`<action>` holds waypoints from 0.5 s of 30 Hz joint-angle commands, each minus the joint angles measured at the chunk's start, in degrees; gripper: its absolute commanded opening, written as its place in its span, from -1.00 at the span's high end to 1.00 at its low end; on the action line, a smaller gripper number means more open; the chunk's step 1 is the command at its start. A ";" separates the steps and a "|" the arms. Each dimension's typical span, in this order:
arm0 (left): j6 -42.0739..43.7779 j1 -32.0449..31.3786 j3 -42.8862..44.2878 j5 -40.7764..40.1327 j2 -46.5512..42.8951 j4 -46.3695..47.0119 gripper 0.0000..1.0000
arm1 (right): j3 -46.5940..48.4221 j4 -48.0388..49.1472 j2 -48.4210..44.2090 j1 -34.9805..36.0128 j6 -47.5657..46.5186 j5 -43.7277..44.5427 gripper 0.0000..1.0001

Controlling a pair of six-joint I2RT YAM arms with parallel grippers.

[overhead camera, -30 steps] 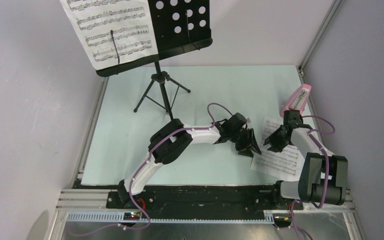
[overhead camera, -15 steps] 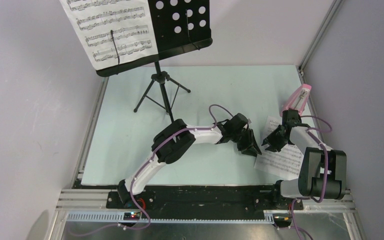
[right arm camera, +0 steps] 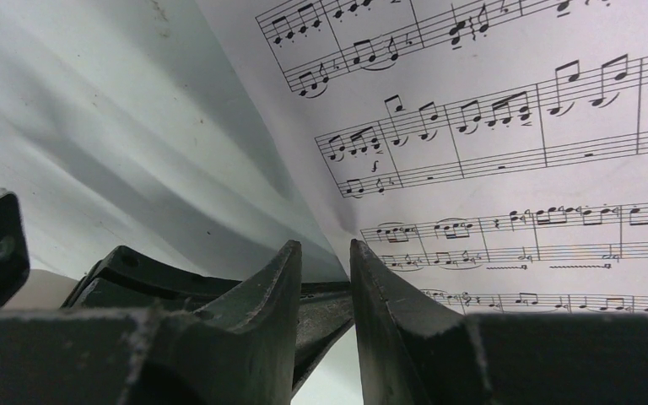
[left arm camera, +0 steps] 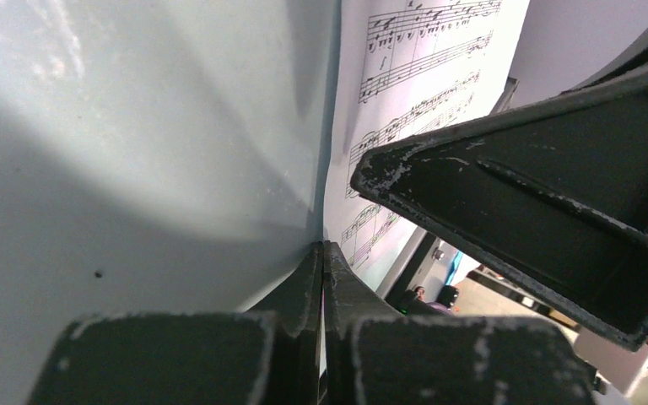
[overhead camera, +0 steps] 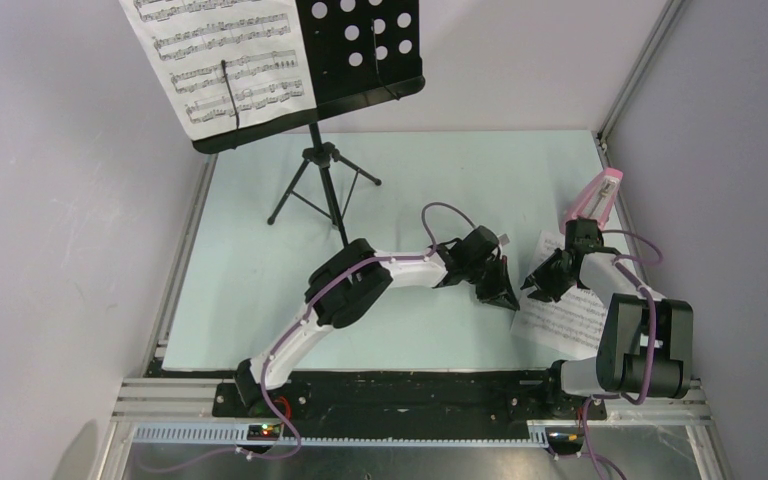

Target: Set up the instrument practice props

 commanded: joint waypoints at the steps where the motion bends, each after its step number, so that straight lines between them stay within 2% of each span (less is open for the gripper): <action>1: 8.75 0.99 -3.75 -6.32 -2.28 -3.84 1.00 | 1.73 -0.67 -2.45 -0.04 -0.74 0.18 0.34; 8: 15.90 5.13 -11.93 -4.63 -9.60 -3.25 1.00 | 5.41 -4.75 -5.28 0.21 -1.00 1.36 0.33; 15: 20.42 9.94 -20.94 -2.51 -16.36 -3.36 1.00 | 4.58 -8.00 -5.42 0.65 -1.83 3.32 0.34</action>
